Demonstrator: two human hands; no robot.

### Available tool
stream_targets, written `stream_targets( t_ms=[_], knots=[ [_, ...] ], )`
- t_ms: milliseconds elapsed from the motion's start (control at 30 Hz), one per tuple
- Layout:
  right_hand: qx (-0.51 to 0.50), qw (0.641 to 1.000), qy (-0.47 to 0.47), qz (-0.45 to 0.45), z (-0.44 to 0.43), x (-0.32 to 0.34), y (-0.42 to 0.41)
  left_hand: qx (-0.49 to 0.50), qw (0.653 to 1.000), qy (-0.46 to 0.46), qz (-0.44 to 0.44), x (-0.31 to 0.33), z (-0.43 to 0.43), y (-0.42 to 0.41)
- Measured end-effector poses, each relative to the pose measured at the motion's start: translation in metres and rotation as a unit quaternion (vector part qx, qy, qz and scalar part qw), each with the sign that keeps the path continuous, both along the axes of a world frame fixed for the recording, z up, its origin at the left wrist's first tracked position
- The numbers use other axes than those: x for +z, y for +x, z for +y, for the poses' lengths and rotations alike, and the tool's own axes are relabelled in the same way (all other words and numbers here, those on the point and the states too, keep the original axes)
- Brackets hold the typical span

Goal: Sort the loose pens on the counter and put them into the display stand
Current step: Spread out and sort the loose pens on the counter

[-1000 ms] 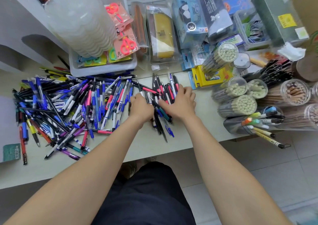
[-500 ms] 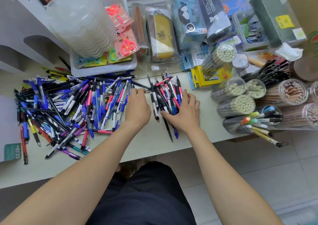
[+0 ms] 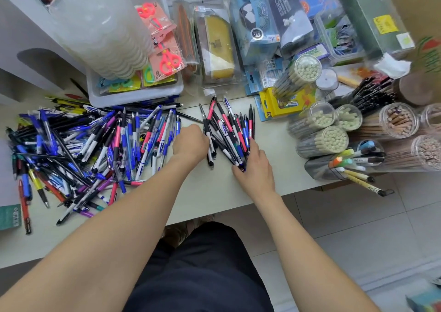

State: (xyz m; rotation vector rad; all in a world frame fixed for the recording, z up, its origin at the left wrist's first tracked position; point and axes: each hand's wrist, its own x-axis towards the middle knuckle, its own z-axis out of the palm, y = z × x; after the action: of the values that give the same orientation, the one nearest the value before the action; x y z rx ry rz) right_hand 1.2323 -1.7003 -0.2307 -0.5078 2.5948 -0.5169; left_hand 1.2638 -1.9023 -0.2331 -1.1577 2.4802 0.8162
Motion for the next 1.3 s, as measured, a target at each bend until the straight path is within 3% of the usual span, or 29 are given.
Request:
stream_targets(
  t_ms=[167, 333, 433, 533, 600, 733, 833, 933, 1000, 1200, 1300],
  knots=[
    [-0.004, 0.998, -0.061, 0.012, -0.007, 0.0, -0.007, 0.017, 1.0, 0.001, -0.021, 0.019, 0.018, 0.037],
    [0.063, 0.993, -0.095, 0.014, -0.011, -0.003, -0.007, -0.018, 0.99, 0.087, -0.108, 0.018, 0.035, 0.068],
    [0.108, 0.988, -0.109, 0.014, -0.01, -0.003, -0.006, 0.011, 0.995, 0.058, -0.08, 0.02, 0.031, 0.058],
    [-0.016, 0.989, -0.139, 0.056, -0.007, -0.003, -0.004, 0.009, 0.998, 0.04, -0.048, 0.022, 0.032, 0.046],
    [-0.095, 0.989, -0.097, 0.056, -0.003, -0.003, -0.003, 0.002, 0.998, 0.052, -0.037, 0.019, 0.036, 0.04],
    [-0.01, 0.999, -0.048, -0.022, 0.015, -0.008, 0.001, 0.027, 0.998, 0.059, -0.014, 0.009, 0.036, 0.036],
    [0.043, 0.997, -0.064, -0.006, 0.021, -0.016, 0.003, 0.044, 0.998, 0.046, 0.017, 0.004, 0.028, 0.038],
    [0.023, 0.991, -0.133, 0.022, 0.016, -0.015, 0.002, 0.057, 0.997, 0.02, 0.049, 0.005, 0.025, 0.037],
    [-0.041, 0.984, -0.166, 0.051, 0.01, -0.012, -0.006, 0.059, 0.996, 0.015, 0.07, 0.01, 0.027, 0.032],
    [-0.204, 0.973, -0.034, 0.102, -0.008, -0.011, -0.043, 0.097, 0.991, 0.071, 0.051, 0.016, 0.032, 0.013],
    [-0.246, 0.967, 0.038, 0.049, -0.013, -0.013, -0.059, 0.097, 0.989, 0.101, 0.052, 0.016, 0.032, 0.006]
  ],
)
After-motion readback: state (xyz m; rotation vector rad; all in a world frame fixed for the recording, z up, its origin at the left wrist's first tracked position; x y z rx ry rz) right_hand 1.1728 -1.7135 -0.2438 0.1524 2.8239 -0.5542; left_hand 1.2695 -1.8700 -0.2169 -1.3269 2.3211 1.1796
